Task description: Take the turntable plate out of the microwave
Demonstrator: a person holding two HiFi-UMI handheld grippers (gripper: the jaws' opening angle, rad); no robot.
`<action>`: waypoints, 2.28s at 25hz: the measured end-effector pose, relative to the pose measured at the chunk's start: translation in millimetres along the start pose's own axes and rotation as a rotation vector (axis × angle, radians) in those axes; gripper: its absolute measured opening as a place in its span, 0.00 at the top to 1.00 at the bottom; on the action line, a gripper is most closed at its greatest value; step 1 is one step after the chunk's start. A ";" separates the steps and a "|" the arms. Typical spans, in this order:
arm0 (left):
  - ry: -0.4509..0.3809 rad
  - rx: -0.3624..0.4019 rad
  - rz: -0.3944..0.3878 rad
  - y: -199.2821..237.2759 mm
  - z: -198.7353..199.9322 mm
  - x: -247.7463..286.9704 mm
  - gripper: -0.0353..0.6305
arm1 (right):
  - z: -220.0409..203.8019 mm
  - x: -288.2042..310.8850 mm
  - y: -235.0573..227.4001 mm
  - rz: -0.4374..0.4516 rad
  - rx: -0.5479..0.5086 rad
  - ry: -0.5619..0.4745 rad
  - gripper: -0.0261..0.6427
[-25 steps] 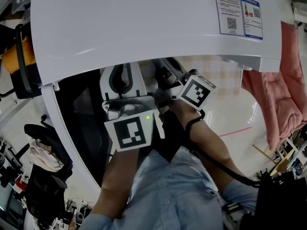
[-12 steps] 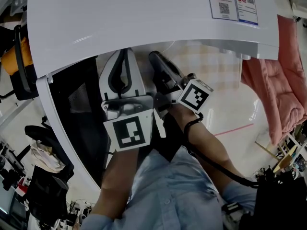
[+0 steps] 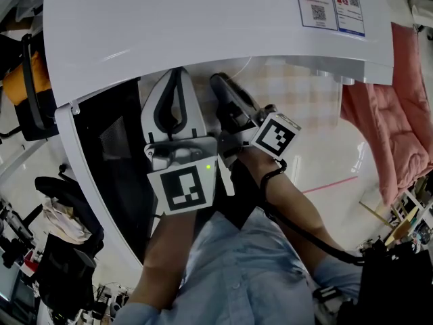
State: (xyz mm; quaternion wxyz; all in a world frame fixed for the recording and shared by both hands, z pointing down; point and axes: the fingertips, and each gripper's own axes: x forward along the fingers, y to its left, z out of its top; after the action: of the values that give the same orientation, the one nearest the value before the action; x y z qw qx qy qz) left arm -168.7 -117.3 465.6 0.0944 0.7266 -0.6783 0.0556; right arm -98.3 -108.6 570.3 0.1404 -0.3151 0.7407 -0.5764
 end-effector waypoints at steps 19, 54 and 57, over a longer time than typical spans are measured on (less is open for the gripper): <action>0.006 -0.018 0.018 15.5 -0.1 13.3 0.94 | 20.6 28.9 -2.4 0.037 0.059 -0.014 0.78; -0.043 0.016 0.045 -8.1 9.4 -35.9 0.94 | -0.4 -22.5 25.9 0.227 0.074 0.025 0.92; -0.055 0.011 0.046 -15.2 14.8 -49.4 0.94 | -2.9 -36.5 32.4 0.232 0.069 0.028 0.92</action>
State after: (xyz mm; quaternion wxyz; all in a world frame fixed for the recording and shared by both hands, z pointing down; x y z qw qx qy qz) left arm -157.9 -71.4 439.9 0.0702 0.7126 -0.6968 0.0413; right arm -82.0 -79.0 534.9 0.2066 -0.2140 0.7538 -0.5859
